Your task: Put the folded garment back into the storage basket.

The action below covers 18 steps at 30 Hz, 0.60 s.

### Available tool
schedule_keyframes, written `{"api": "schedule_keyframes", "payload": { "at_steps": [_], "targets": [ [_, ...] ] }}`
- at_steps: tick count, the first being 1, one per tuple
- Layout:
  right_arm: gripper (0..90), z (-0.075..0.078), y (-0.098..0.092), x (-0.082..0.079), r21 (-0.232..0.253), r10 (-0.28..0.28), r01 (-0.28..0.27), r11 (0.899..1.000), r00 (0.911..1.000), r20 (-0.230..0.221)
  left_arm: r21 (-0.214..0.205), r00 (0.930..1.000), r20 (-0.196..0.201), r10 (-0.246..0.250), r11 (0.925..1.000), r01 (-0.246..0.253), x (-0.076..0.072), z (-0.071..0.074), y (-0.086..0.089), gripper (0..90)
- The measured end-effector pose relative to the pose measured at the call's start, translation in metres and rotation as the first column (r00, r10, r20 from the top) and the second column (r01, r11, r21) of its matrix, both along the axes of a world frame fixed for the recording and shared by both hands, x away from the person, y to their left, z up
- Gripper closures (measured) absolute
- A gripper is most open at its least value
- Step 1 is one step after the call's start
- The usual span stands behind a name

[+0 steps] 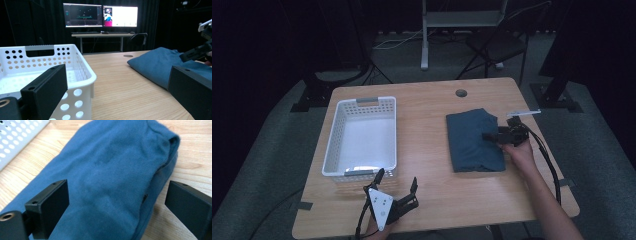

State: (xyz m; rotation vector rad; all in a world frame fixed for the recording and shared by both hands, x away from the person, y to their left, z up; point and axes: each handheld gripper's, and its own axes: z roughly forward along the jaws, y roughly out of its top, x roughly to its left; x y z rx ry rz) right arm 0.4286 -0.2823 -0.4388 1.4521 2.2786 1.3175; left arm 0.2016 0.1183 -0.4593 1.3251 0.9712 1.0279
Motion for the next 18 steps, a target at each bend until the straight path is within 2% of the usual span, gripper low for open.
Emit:
{"api": "schedule_keyframes", "payload": {
  "at_steps": [5,9,13,14,17,18],
  "targets": [
    [5.0,-0.006,0.005,0.004,-0.026,-0.02,0.02,0.999,0.9998,0.007,0.0,1.0,0.0,0.0,1.0,0.0,0.0,0.0,0.0,4.3],
    [4.8,-0.012,0.01,0.007,-0.059,-0.008,0.007,0.998,0.9998,-0.017,0.0,1.0,0.0,0.0,1.0,0.0,0.0,0.0,0.0,4.2],
    [4.8,-0.012,0.012,0.007,-0.076,-0.013,0.012,0.997,0.9999,-0.011,0.001,1.0,0.0,0.0,1.0,0.0,0.0,0.0,0.0,4.2],
    [3.8,-0.012,0.014,0.007,-0.086,-0.014,0.013,0.996,0.9999,-0.007,0.0,1.0,0.0,0.0,1.0,0.0,0.0,0.0,0.0,4.2],
    [0.0,-0.012,0.022,0.006,-0.158,-0.009,0.01,0.987,0.9999,0.005,0.0,1.0,0.0,0.0,1.0,0.0,0.0,0.0,0.0,4.3],
    [0.0,-0.012,0.024,0.006,-0.164,-0.008,0.009,0.986,0.9999,0.007,0.0,1.0,0.001,0.0,1.0,0.0,0.0,0.0,0.0,4.2]
  ]
}}
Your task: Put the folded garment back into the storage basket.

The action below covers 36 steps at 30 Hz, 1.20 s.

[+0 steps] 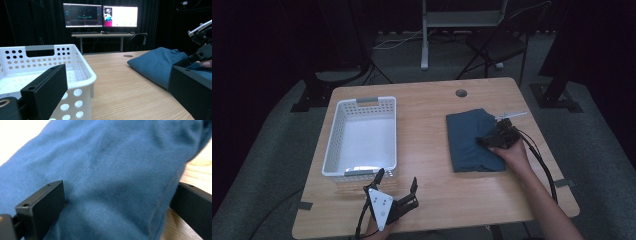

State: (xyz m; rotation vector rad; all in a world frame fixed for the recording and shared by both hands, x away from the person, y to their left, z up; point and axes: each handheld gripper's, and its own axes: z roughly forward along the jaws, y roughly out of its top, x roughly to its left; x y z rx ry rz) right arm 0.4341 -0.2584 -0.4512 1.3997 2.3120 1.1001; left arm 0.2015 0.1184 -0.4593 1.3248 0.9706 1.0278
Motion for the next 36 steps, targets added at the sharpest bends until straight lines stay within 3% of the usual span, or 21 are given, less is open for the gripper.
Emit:
{"api": "schedule_keyframes", "payload": {
  "at_steps": [5,8,12,19,24,26,36],
  "targets": [
    [2.0,0.0,0.0,0.0,0.002,0.01,-0.01,1.0,1.0,0.002,0.0,1.0,0.0,0.0,1.0,0.0,0.0,0.0,0.0,4.3],
    [8.2,0.001,0.001,-0.002,0.006,0.024,-0.024,1.0,0.9997,0.005,0.0,1.0,-0.001,0.0,1.0,0.0,0.0,0.0,0.0,4.2],
    [23.8,0.003,0.001,-0.004,0.026,0.046,-0.046,0.999,0.9989,0.002,0.0,1.0,0.0,0.0,1.0,0.0,0.0,0.0,0.0,4.2],
    [35.5,0.002,0.001,-0.005,0.051,0.061,-0.062,0.997,0.9981,0.009,0.0,1.0,0.0,0.0,1.0,0.0,0.0,0.0,0.0,4.2],
    [47.7,0.001,-0.002,-0.005,0.115,0.061,-0.059,0.992,0.9981,-0.011,-0.001,1.0,0.0,0.0,1.0,0.0,0.0,0.0,0.0,4.2],
    [54.2,-0.001,-0.007,-0.002,0.179,0.063,-0.054,0.982,0.997,-0.045,-0.001,1.0,0.002,-0.001,1.0,0.001,0.0,0.0,0.0,4.2],
    [61.5,0.001,-0.01,-0.003,0.233,0.058,-0.049,0.971,0.9979,-0.03,-0.001,1.0,0.001,-0.002,1.0,0.002,0.0,0.0,0.0,4.2]
  ]
}}
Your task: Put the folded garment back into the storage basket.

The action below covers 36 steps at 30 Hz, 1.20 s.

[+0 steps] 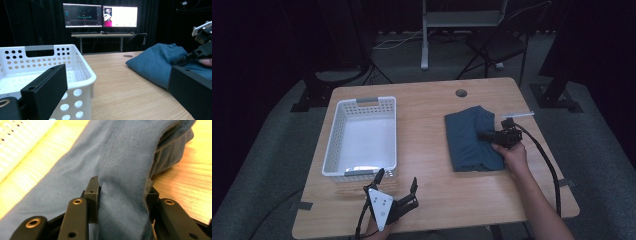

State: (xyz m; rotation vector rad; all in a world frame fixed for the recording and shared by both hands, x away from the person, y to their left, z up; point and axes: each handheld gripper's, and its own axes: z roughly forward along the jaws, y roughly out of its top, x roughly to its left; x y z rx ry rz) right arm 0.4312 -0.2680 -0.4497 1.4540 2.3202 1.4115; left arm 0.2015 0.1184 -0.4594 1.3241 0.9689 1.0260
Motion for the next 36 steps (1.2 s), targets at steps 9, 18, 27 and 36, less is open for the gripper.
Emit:
{"api": "schedule_keyframes", "payload": {
  "at_steps": [9,18,27,36],
  "targets": [
    [62.9,0.014,-0.003,-0.007,0.126,-0.004,-0.001,0.992,0.9993,0.036,0.0,1.0,0.001,-0.001,1.0,0.001,0.0,0.0,0.0,4.2],
    [64.2,0.032,-0.006,-0.015,0.205,0.0,-0.019,0.979,0.9958,0.091,0.002,1.0,0.0,0.0,1.0,0.0,0.0,0.0,0.0,4.2],
    [65.1,0.058,-0.013,-0.028,0.288,0.002,-0.05,0.956,0.9865,0.164,0.001,1.0,-0.002,-0.001,1.0,0.001,0.0,0.0,0.0,4.3],
    [65.1,0.095,-0.017,-0.041,0.326,0.014,-0.092,0.941,0.9721,0.234,0.002,1.0,-0.002,0.001,1.0,-0.001,0.0,0.0,0.0,4.3]
  ]
}}
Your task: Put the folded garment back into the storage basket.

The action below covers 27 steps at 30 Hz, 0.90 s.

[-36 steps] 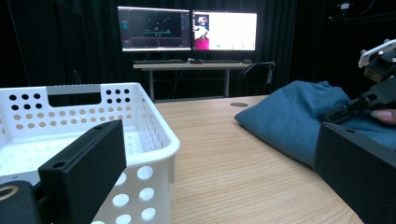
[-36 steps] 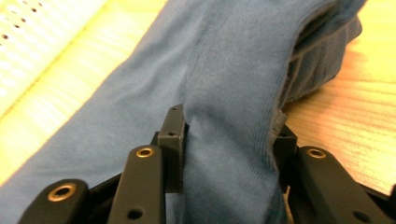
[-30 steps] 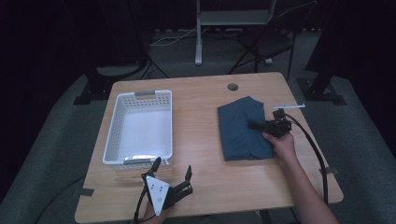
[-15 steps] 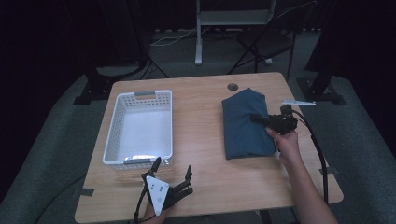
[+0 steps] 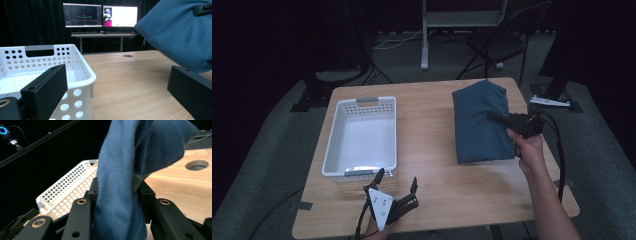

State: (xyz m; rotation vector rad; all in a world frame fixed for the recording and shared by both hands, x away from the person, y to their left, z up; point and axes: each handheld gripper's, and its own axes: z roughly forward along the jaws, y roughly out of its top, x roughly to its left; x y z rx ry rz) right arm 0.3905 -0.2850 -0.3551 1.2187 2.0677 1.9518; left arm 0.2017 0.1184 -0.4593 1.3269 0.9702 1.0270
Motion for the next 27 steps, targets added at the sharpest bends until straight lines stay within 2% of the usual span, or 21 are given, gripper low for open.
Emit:
{"api": "schedule_keyframes", "payload": {
  "at_steps": [8,22,27],
  "targets": [
    [65.0,0.008,0.003,-0.006,0.047,0.023,-0.024,0.999,0.9997,0.01,0.0,1.0,0.0,0.001,1.0,-0.001,0.0,0.0,0.0,4.3],
    [65.0,0.019,0.005,-0.014,0.081,0.028,-0.03,0.996,0.9991,0.034,0.001,1.0,-0.002,0.003,1.0,-0.003,0.0,0.0,0.0,4.3],
    [65.0,0.021,0.012,-0.012,0.086,0.041,-0.044,0.995,0.9987,0.03,0.002,1.0,-0.003,0.008,1.0,-0.008,0.0,0.0,0.0,4.2]
  ]
}}
